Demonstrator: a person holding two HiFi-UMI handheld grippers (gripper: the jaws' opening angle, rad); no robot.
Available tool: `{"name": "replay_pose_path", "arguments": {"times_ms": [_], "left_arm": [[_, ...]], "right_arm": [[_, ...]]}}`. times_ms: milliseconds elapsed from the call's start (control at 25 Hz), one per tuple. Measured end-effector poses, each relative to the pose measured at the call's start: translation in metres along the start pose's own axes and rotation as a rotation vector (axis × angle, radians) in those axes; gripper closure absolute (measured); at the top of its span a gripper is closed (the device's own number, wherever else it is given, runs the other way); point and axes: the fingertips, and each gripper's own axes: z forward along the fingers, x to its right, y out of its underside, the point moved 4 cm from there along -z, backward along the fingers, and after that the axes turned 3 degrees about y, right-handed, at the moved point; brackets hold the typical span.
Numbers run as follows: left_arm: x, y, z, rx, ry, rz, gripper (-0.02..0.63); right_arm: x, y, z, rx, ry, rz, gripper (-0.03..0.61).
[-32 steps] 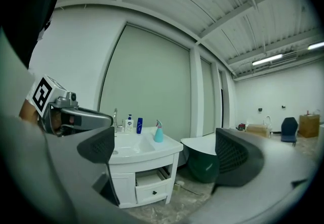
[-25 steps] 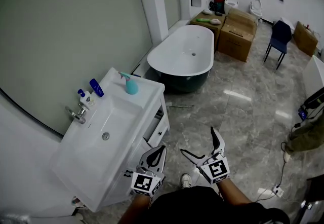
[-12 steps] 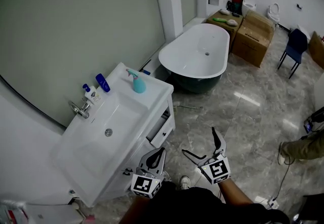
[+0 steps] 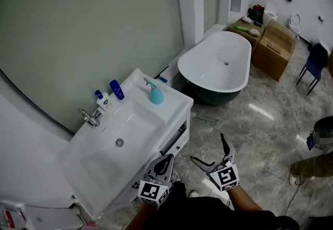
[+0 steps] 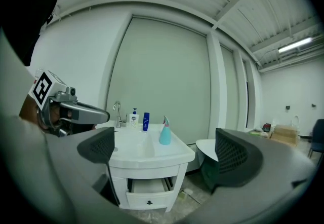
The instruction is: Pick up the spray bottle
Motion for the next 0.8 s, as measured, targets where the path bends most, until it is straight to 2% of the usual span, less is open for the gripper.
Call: {"name": "replay_pose_path", "arguments": {"times_ms": [400, 800], "left_arm": [[-0.089, -0.009, 0.039, 0.0, -0.044, -0.001, 0.617], [-0.173, -0.018, 0.06, 0.011, -0.093, -0.014, 0.617]], "right_arm": [[0.007, -0.01, 0.116, -0.001, -0.069, 0.014, -0.012], [0.003, -0.019, 0.21, -0.003, -0.099, 0.016, -0.012]]}}
